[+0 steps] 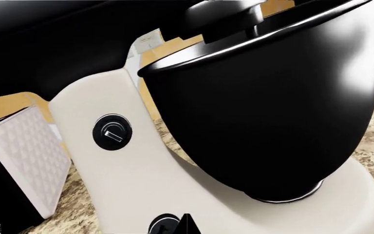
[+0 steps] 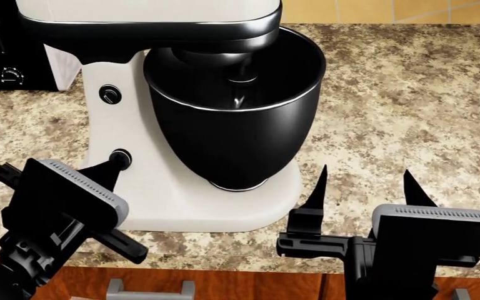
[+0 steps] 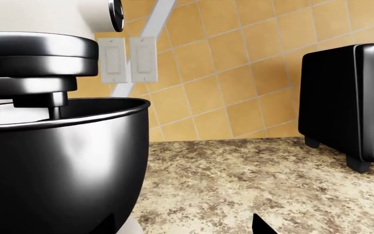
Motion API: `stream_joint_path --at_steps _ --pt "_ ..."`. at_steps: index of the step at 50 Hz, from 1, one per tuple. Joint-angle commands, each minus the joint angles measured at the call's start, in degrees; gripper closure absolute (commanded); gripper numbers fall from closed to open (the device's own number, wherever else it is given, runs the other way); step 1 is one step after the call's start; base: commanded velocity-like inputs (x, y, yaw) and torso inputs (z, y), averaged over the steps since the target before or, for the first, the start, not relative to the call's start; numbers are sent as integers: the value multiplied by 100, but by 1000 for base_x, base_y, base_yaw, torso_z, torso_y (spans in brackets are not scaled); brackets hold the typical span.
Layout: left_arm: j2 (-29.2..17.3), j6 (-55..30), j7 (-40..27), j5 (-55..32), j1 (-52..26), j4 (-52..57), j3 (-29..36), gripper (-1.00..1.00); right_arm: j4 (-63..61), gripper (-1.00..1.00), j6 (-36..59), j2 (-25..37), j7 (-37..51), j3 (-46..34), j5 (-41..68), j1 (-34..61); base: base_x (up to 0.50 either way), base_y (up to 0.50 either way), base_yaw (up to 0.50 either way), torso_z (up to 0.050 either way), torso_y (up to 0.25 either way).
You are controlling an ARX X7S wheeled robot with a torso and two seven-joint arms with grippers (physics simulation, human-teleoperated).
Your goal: Open the stand mixer head.
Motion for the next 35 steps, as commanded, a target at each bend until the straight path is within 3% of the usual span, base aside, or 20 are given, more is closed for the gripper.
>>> stream_joint_path --at_steps 1,12,35 --pt "93 390 136 150 -178 -664 149 100 -14 -100 -23 25 36 -2 15 -10 0 0 0 0 0" --pt "208 571 423 11 -329 -1261 188 100 -94 -100 9 55 67 4 65 -1 0 0 0 0 0" --pt "421 865 26 284 -800 -2701 35 100 -162 -100 32 107 126 -1 131 -29 3 0 -1 0 0"
